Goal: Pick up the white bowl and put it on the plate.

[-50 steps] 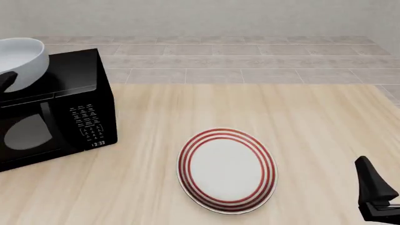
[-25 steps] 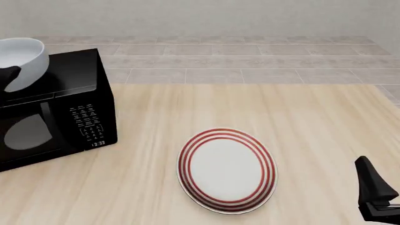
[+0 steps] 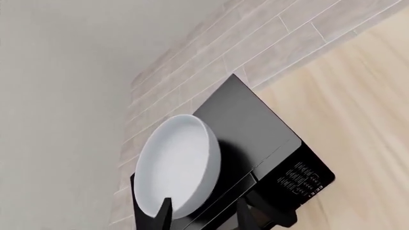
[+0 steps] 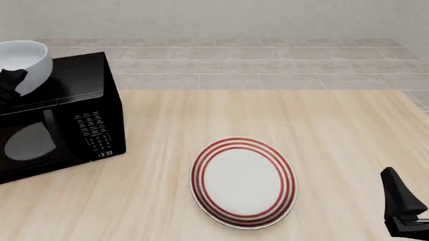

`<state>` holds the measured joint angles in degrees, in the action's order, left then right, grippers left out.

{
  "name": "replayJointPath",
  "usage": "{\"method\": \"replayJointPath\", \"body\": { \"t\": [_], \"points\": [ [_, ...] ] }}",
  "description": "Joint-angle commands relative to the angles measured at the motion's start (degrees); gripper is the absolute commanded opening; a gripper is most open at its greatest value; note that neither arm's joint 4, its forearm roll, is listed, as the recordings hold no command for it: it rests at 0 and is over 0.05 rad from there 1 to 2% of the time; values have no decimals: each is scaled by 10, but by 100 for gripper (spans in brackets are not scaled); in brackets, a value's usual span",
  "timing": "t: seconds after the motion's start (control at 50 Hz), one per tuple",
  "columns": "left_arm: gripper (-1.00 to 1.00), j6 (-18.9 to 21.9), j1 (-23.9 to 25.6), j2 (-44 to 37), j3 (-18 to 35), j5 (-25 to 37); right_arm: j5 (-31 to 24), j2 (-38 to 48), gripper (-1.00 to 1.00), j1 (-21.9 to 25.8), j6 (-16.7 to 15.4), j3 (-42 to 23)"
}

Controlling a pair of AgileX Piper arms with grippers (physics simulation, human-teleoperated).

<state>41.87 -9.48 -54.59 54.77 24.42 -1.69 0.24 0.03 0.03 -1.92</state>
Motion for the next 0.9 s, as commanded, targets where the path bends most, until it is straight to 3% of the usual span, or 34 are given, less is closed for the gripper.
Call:
{"method": "replayJointPath", "body": {
  "t": [0.02, 0.9],
  "points": [
    [100, 5, -16, -35, -2, -32, 7, 2, 100, 0, -1, 5],
    [100, 7, -55, -111, -11, -95, 6, 2, 100, 0, -1, 5]
  ]
}}
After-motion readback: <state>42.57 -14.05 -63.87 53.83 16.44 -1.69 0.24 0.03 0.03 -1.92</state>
